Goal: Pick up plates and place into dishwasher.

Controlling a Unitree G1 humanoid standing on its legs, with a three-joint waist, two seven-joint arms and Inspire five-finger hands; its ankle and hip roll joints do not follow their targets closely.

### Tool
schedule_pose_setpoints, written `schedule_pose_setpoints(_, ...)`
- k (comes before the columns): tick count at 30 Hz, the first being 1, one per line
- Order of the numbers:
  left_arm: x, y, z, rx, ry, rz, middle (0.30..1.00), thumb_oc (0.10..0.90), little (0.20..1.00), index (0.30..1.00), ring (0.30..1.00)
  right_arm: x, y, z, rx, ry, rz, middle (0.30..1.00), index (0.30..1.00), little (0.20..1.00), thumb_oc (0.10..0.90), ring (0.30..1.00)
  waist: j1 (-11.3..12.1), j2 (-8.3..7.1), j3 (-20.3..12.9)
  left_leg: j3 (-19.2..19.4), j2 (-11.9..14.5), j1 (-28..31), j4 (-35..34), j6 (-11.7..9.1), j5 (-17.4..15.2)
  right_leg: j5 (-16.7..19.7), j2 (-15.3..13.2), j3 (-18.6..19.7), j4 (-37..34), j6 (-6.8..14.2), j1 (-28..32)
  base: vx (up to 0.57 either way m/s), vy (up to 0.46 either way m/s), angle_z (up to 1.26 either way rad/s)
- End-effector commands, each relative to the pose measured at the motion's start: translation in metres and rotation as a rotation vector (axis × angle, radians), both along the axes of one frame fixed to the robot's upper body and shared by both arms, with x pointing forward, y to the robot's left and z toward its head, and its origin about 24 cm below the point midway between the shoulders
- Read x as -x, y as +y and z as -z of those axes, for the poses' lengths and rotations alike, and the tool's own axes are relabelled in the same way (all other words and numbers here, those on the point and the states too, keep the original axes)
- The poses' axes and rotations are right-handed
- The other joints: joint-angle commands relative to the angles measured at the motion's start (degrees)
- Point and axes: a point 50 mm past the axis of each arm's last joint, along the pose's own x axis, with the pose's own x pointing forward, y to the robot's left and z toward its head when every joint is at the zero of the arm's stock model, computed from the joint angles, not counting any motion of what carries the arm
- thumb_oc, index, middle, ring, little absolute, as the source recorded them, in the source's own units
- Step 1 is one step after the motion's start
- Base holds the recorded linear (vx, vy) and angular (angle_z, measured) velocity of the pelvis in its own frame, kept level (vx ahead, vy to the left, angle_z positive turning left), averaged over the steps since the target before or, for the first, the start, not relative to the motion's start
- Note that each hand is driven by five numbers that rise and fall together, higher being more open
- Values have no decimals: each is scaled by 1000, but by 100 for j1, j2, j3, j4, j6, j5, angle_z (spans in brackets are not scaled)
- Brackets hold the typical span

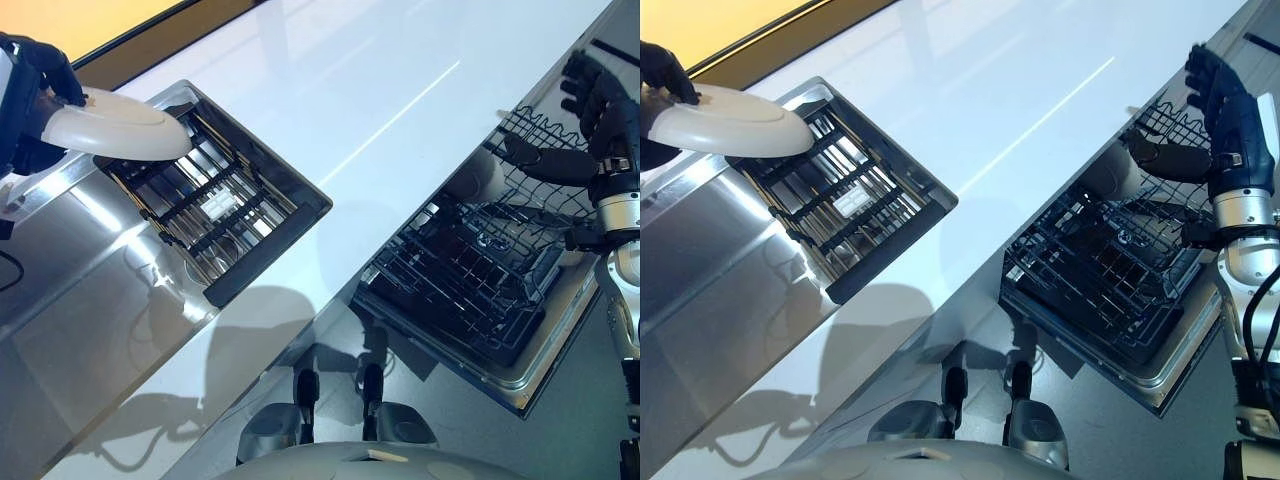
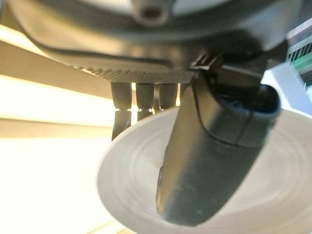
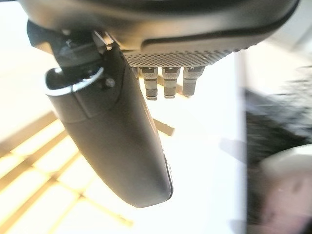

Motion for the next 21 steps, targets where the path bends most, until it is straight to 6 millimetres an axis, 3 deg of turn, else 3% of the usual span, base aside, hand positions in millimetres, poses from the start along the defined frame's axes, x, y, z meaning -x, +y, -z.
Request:
schedule_pose_setpoints(1,21,-10,-35,72,-258,165,300,100,200,300,300,26,24,-50,205,-330,-98,900,900,900,800,900,-111,12,-1105,107,-237,-61,118,-21,-616,-1003,355,-70,647,159,11,-50,12,3)
schedule_pose_setpoints(8,1,-73,-18,226,-144,570,300,100,200,300,300,22,83,-51,455,-323,-313,900,900,900,800,900,-139,-21,-1164,96,-227,-34,71,-25,-542,-958,350,-86,723,182,-30,-66,-6,6)
schedule_pose_setpoints(15,-21,-105,-12,287,-18,718,300,100,200,300,300,13,122,-53,533,-328,-466,900,900,900,800,900,-176,-45,-1199,141,-193,-13,56,-52,-513,-921,356,-45,739,211,-35,-28,-8,1)
schedule_pose_setpoints(21,-36,-124,-6,254,34,726,300,100,200,300,300,9,143,-53,567,-331,-547,900,900,900,800,900,-211,-47,-1232,216,-169,-8,49,-68,-506,-899,374,-4,719,229,-27,-5,-2,-2)
